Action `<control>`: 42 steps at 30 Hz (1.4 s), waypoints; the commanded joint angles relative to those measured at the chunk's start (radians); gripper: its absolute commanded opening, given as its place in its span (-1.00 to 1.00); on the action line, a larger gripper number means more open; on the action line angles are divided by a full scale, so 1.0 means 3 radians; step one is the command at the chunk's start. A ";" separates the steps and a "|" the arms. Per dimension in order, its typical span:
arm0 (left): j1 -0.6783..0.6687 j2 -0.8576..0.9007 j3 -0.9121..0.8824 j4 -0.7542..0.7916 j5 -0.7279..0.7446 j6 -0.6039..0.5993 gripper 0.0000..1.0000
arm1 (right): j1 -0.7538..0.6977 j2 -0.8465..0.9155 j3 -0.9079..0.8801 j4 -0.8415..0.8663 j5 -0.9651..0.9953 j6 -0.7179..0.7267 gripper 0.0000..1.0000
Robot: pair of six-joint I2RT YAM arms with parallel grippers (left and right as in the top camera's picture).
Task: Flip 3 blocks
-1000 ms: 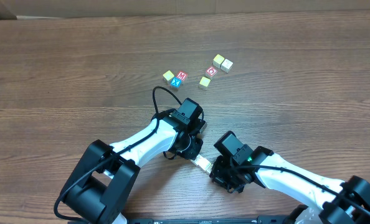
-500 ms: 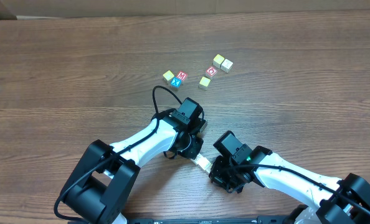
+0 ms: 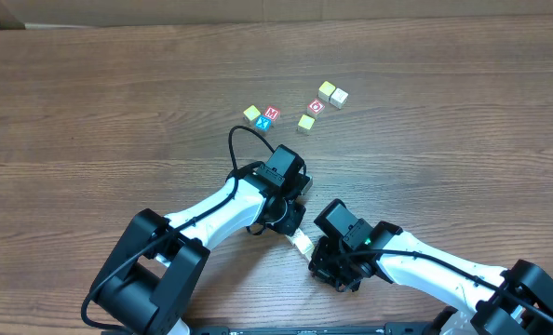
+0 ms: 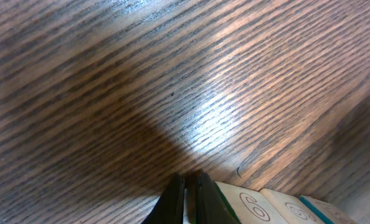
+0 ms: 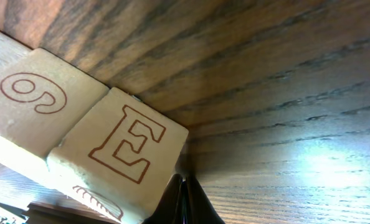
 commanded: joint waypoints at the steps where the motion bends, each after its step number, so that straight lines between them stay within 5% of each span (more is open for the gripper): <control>1: -0.0019 0.0211 -0.0116 0.0042 -0.0270 0.0120 -0.92 | 0.0038 0.0037 0.0010 0.0025 0.0006 0.0042 -0.92; 42: -0.0022 0.0211 -0.0113 0.0183 -0.0256 0.0375 -0.92 | 0.0192 0.0037 0.0010 0.0168 -0.0092 0.0179 -0.92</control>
